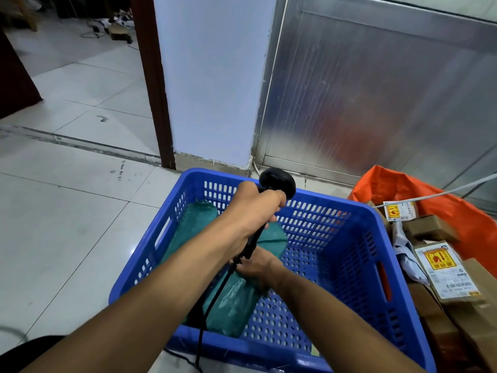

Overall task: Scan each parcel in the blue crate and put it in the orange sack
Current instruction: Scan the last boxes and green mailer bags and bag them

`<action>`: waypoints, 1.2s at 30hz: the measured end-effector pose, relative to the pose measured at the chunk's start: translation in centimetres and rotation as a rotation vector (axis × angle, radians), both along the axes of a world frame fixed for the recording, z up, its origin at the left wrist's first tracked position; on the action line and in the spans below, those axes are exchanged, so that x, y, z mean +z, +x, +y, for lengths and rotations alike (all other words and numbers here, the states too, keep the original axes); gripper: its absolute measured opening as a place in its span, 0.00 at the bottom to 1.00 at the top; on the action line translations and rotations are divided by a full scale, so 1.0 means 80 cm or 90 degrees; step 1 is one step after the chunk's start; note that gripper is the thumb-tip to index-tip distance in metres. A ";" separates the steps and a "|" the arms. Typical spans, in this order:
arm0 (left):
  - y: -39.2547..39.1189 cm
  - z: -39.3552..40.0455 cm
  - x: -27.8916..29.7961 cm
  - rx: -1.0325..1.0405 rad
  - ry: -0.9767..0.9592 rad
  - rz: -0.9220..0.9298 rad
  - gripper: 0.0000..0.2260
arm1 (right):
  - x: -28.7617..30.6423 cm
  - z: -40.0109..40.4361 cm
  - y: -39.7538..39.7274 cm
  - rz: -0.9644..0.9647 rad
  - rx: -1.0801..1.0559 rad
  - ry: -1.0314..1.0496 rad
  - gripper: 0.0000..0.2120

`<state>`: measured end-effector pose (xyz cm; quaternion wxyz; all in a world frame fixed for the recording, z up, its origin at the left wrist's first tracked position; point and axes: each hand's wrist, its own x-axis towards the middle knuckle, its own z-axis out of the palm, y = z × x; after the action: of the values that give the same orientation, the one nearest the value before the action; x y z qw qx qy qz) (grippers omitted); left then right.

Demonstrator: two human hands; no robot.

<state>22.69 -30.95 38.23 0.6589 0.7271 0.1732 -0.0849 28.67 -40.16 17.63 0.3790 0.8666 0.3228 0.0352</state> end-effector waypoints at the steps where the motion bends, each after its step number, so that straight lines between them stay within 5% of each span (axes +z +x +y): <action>1: 0.001 0.000 -0.001 0.006 0.009 -0.003 0.04 | -0.018 -0.013 0.001 0.276 0.065 -0.012 0.54; 2: 0.001 0.000 -0.001 0.006 0.009 -0.008 0.04 | -0.031 -0.023 0.010 0.394 0.077 0.025 0.57; 5: 0.003 -0.003 -0.002 0.000 0.003 -0.014 0.05 | -0.032 -0.073 0.006 0.473 -0.116 0.146 0.57; 10: -0.003 -0.011 -0.002 -0.026 0.026 -0.017 0.03 | -0.021 -0.157 -0.006 0.482 -0.457 0.450 0.51; 15: -0.009 -0.020 -0.009 -0.039 0.092 -0.053 0.09 | 0.020 -0.228 -0.007 0.460 -0.662 0.781 0.47; 19: -0.011 -0.030 -0.016 -0.056 0.227 -0.060 0.07 | 0.064 -0.264 0.008 0.433 -0.674 0.933 0.49; 25: -0.020 -0.046 -0.019 -0.074 0.387 -0.084 0.08 | 0.160 -0.269 0.008 0.421 -0.618 1.115 0.36; 36: -0.029 -0.051 -0.026 -0.154 0.209 -0.122 0.04 | 0.242 -0.257 -0.047 0.351 -0.534 1.362 0.19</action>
<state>20.33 -35.02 36.16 0.5299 0.8450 0.0326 -0.0645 24.89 -60.73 36.98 -0.6403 0.7597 -0.1099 -0.0280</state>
